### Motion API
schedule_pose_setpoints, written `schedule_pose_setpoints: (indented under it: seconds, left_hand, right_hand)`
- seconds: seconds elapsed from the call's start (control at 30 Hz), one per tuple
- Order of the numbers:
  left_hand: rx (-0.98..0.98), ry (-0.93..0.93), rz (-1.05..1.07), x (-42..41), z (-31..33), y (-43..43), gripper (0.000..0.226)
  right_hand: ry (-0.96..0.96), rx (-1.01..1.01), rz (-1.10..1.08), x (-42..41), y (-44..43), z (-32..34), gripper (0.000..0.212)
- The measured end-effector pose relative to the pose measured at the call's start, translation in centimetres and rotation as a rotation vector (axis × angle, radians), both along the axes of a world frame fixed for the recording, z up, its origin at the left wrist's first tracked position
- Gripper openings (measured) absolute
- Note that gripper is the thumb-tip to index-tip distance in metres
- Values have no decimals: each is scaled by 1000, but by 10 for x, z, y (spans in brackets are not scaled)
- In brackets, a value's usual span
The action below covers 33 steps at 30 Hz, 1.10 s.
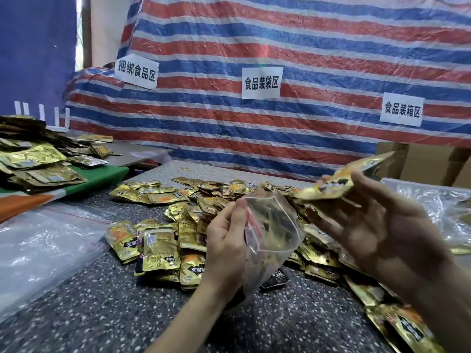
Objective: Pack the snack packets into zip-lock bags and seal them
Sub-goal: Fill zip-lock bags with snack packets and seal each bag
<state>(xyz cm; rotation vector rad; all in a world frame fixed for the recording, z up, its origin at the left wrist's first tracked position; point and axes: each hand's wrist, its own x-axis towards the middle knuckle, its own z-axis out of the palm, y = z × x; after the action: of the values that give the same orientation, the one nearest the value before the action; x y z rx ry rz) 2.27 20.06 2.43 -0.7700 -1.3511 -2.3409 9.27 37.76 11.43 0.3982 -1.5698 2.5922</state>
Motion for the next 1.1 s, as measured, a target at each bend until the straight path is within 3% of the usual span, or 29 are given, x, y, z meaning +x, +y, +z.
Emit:
schedule_pose_setpoints:
  seconds: [0.1, 0.23, 0.47, 0.63, 0.7, 0.8, 0.83, 0.97, 1.1]
  left_hand:
    - [-4, -38, -44, 0, 0, 1, 35]
    - [40, -69, -42, 3, 3, -2, 31]
    - [39, -16, 127, 5, 6, -5, 43]
    - [7, 21, 142, 8, 8, -5, 48]
    - [-2, 12, 141, 6, 8, -6, 41]
    - [33, -9, 114, 2, 6, -7, 35]
    - [38, -4, 107, 2, 6, -7, 34]
    - [22, 11, 101, 3, 6, -8, 34]
    - [25, -8, 31, 1, 8, -10, 49]
  right_hand:
    - [133, 131, -113, -4, -23, 5, 37]
    - [254, 591, -264, -6, -39, -3, 55]
    - [225, 847, -287, -11, -38, -9, 56]
    - [203, 1072, -269, -14, -48, -14, 40]
    - [228, 1085, -264, -14, -50, -19, 45]
    - [239, 1133, -228, -13, -45, -20, 82]
    - [250, 1133, -197, -12, -41, -18, 85]
    - [282, 980, -63, -14, -21, -13, 42]
    - [320, 1007, -104, -22, -7, -13, 68]
